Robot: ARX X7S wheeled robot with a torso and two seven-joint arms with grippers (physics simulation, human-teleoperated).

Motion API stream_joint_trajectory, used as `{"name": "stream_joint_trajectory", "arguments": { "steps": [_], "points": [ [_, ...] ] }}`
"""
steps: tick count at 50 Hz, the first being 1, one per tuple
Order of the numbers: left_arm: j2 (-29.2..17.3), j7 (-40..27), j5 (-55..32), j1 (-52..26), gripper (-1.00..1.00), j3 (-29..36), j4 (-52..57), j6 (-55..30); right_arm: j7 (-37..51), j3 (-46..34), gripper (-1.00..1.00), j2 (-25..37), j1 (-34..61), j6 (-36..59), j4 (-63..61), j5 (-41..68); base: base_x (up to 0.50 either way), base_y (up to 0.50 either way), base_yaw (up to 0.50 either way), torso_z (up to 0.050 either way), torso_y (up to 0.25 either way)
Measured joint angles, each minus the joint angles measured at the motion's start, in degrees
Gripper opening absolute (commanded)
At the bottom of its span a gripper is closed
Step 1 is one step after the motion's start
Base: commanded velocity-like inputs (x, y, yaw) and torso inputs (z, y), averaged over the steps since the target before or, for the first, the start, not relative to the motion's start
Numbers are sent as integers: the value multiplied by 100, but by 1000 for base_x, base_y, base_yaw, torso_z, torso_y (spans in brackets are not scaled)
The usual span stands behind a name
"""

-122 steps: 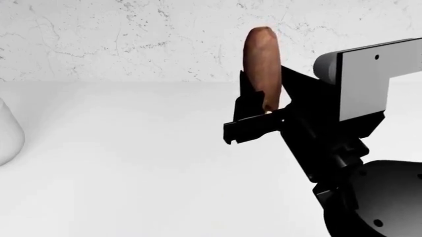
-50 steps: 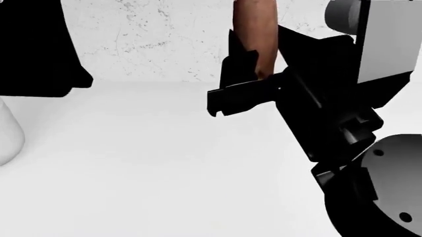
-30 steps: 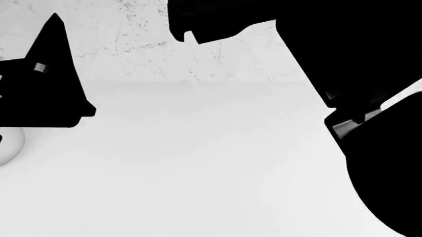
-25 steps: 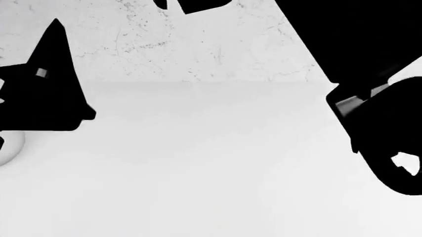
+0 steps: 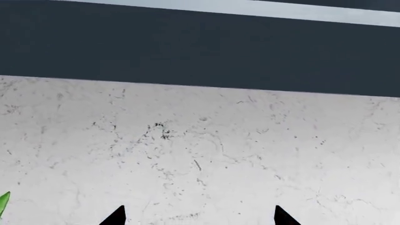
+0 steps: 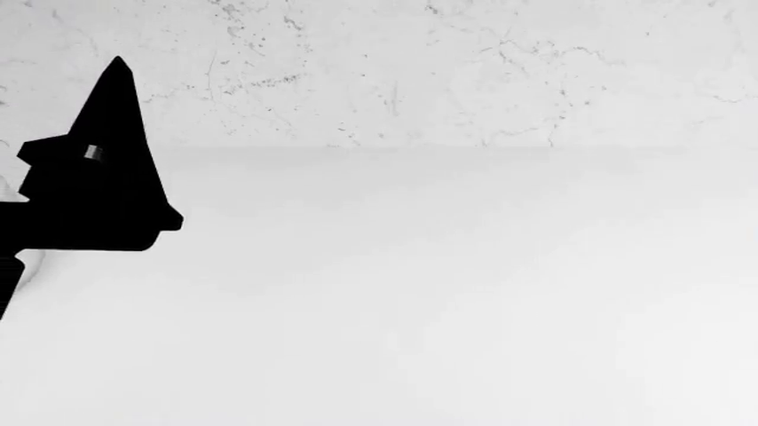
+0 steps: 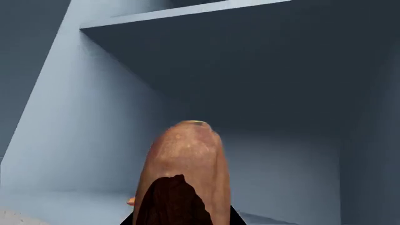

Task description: Pick the sweet potato, carrot from the counter and place them in the cabinet. Then close the cabinet.

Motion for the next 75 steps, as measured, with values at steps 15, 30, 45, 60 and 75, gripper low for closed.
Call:
{"name": "stream_joint_trajectory", "arguments": {
  "steps": [15, 30, 45, 60, 75],
  "points": [
    [159, -13, -78, 17, 100, -115, -13, -191, -1287, -84, -100, -623, 847, 429, 2046, -998, 0, 0, 0, 0, 0],
    [185, -131, -442, -220, 100, -213, -7, -358, -3557, 1530, -100, -2178, 1191, 1081, 5141, -4462, 0, 0, 0, 0, 0],
    [264, -255, -860, -393, 100, -466, -12, -515, -4503, 1635, -100, -2882, 1263, 636, 7334, -5799, 0, 0, 0, 0, 0],
    [461, -257, -992, -319, 100, -689, -36, -681, -4571, 336, -100, -3083, 1295, 63, 8282, -5332, 1, 0, -1, 0, 1],
    [661, -122, -907, -167, 100, -805, -94, -843, -4491, -1689, -100, -3083, 1295, -418, 8565, -4196, 2, -3, -4, 0, 0]
  ]
}}
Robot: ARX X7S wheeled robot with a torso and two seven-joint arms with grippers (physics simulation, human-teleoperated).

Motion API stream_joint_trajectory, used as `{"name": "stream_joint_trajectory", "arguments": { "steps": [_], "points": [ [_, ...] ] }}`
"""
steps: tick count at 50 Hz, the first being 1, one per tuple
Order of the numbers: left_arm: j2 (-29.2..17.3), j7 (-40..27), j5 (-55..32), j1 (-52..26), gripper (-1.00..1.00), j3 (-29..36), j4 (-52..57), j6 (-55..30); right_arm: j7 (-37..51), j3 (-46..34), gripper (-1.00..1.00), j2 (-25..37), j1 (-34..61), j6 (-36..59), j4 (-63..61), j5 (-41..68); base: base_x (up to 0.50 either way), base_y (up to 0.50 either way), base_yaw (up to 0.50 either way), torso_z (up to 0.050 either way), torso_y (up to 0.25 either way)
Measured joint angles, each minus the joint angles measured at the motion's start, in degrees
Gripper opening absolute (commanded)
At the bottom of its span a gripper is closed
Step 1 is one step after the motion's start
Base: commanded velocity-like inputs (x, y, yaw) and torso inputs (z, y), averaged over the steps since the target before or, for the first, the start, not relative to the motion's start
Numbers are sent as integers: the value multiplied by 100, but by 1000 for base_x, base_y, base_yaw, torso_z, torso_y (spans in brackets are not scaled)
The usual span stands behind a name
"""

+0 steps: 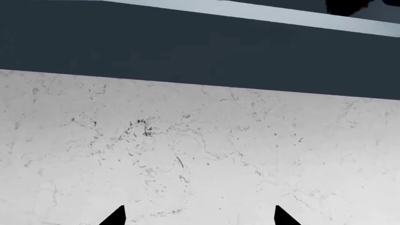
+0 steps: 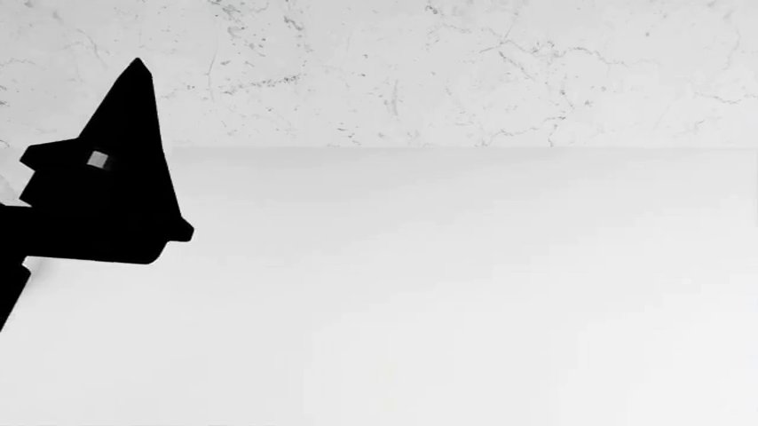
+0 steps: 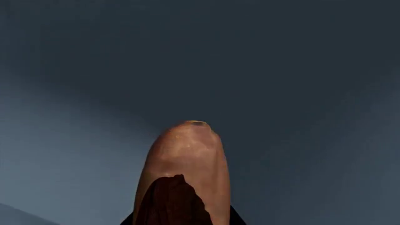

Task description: Pick the sweet potato, carrot from the counter and place them in the cabinet. Then close the cabinet.

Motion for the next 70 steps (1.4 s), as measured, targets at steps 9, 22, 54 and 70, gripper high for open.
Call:
{"name": "stream_joint_trajectory", "arguments": {
  "steps": [9, 22, 54, 70],
  "points": [
    [200, 351, 364, 388, 100, -148, -35, -141, 18, -441, -100, 0, 0, -97, 35, 219, 1, -4, -5, 0, 0],
    [423, 903, 963, 1048, 100, -437, -35, -304, 24, -671, -100, 0, 0, -146, 52, 333, 2, -4, -5, 0, 0],
    [498, 838, 832, 1198, 100, -556, 24, -364, -6, -738, 100, 0, 0, -154, 97, 343, 1, -1, -2, 0, 0],
    [513, 618, 573, 1015, 100, -510, 45, -362, -9, -750, 100, 0, 0, -153, 120, 345, 0, 0, 0, 0, 0]
  ]
}}
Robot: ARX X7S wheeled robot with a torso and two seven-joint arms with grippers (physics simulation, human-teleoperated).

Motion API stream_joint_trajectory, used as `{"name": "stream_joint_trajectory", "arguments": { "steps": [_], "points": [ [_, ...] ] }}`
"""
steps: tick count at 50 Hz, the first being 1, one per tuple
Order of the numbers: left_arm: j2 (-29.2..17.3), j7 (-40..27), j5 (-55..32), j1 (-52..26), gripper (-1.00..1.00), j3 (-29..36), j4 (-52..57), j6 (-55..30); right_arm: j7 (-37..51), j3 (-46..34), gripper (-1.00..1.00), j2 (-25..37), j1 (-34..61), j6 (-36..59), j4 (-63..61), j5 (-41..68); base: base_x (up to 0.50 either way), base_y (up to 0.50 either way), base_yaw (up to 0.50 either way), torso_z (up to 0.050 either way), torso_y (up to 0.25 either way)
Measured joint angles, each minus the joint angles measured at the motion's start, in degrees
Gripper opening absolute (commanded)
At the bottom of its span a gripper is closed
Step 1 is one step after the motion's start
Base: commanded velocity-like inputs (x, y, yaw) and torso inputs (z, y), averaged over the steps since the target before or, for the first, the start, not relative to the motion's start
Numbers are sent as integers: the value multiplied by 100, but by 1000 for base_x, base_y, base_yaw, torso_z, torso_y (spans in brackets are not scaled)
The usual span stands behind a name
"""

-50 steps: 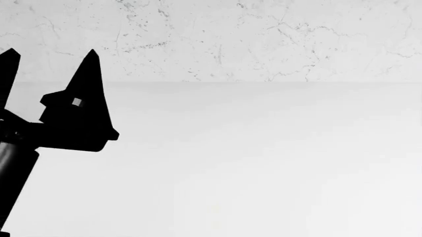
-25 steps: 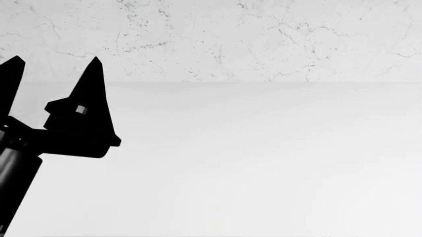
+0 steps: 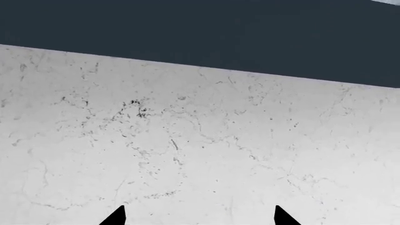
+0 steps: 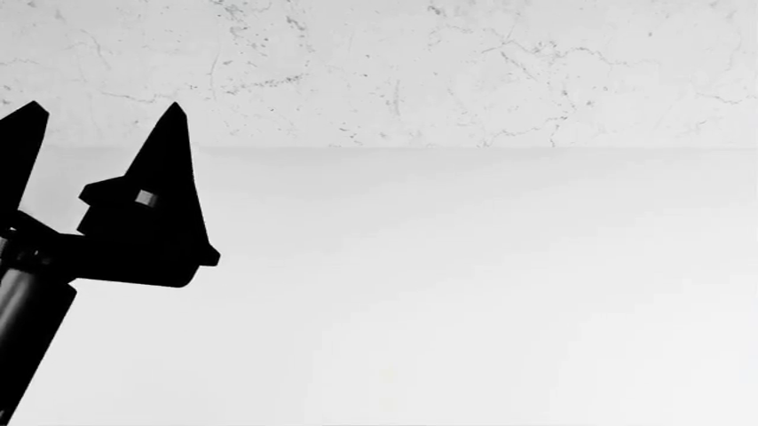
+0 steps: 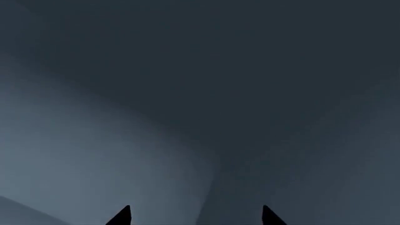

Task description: Pick the sweet potato, carrot from the counter and place them in the cabinet. Then close the cabinet.

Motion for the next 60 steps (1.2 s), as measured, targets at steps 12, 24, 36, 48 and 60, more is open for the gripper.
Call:
{"name": "stream_joint_trajectory", "arguments": {
  "steps": [12, 24, 36, 48, 60],
  "points": [
    [136, -329, -482, -195, 100, -202, 45, -229, 0, -2, 100, 0, 0, 2, 15, 2, 0, 0, 0, 0, 0],
    [597, -823, -1231, -411, 100, -703, 52, -853, -593, 884, 100, 2, -3, -63, -119, 288, 0, 0, 0, 0, 0],
    [911, -1142, -1662, -582, 100, -959, 22, -1262, -1209, 1890, 100, 1, -1, -131, -279, 386, 0, 0, 0, 0, 0],
    [1084, -1330, -1873, -704, 100, -1019, 4, -1460, -1436, 2977, 100, 1, -2, 84, -594, -170, 0, 0, 0, 0, 0],
    [1171, -1580, -2100, -865, 100, -969, 5, -1517, -1487, 3951, 100, 2, -2, 395, -1076, -834, 0, 0, 0, 0, 0]
  ]
}}
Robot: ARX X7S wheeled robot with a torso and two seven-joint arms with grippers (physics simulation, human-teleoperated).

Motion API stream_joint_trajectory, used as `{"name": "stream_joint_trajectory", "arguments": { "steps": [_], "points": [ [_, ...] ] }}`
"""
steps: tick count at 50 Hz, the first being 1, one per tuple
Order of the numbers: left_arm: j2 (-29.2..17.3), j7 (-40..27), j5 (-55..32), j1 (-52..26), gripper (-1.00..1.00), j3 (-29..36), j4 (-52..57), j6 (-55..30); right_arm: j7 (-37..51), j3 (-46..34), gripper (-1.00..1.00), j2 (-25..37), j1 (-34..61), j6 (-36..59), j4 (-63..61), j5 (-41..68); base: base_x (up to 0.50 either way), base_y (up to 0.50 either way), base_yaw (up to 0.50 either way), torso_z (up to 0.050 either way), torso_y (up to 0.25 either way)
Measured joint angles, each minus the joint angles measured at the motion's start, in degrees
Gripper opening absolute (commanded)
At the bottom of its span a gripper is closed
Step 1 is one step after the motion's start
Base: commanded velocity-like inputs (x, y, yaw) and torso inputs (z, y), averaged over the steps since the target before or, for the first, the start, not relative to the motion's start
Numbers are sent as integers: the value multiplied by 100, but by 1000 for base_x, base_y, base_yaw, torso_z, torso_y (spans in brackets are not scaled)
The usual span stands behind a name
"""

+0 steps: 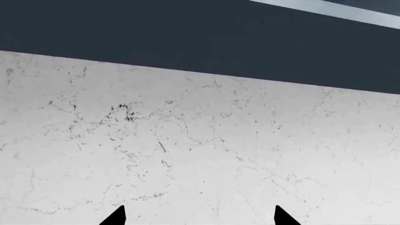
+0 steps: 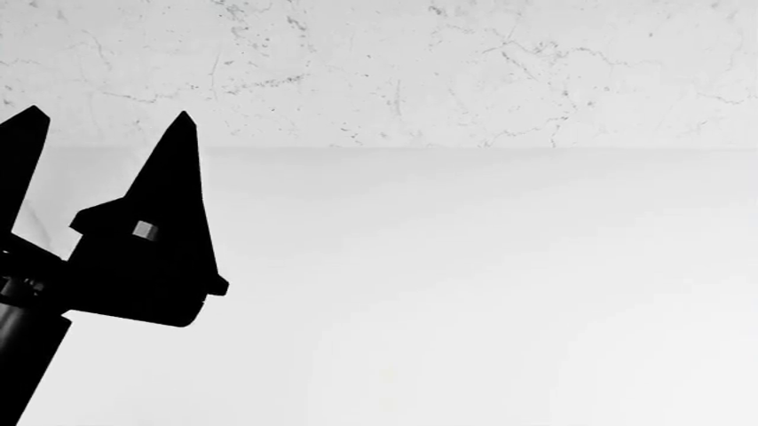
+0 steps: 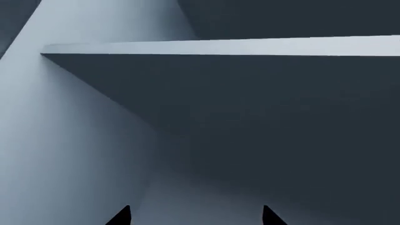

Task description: Pick the sweet potato, carrot from the counter and place them in the cabinet. Then close the cabinet.

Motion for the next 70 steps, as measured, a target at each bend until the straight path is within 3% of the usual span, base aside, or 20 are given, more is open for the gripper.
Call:
{"name": "stream_joint_trajectory", "arguments": {
  "steps": [23, 33, 70],
  "points": [
    [95, -337, -267, -198, 100, 77, -9, -81, 41, 1163, 100, 1, 1, 725, -1472, -1430, 0, 0, 0, 0, 0],
    [135, -451, -346, -272, 100, 125, -3, -105, 535, 1287, 100, 228, -255, 1499, -2959, -1730, 0, 0, 0, 0, 0],
    [301, -591, -402, -328, 100, 189, -2, -250, 3149, 2435, 100, 1026, -1787, 4870, -8318, -649, 0, 0, 0, 0, 0]
  ]
}}
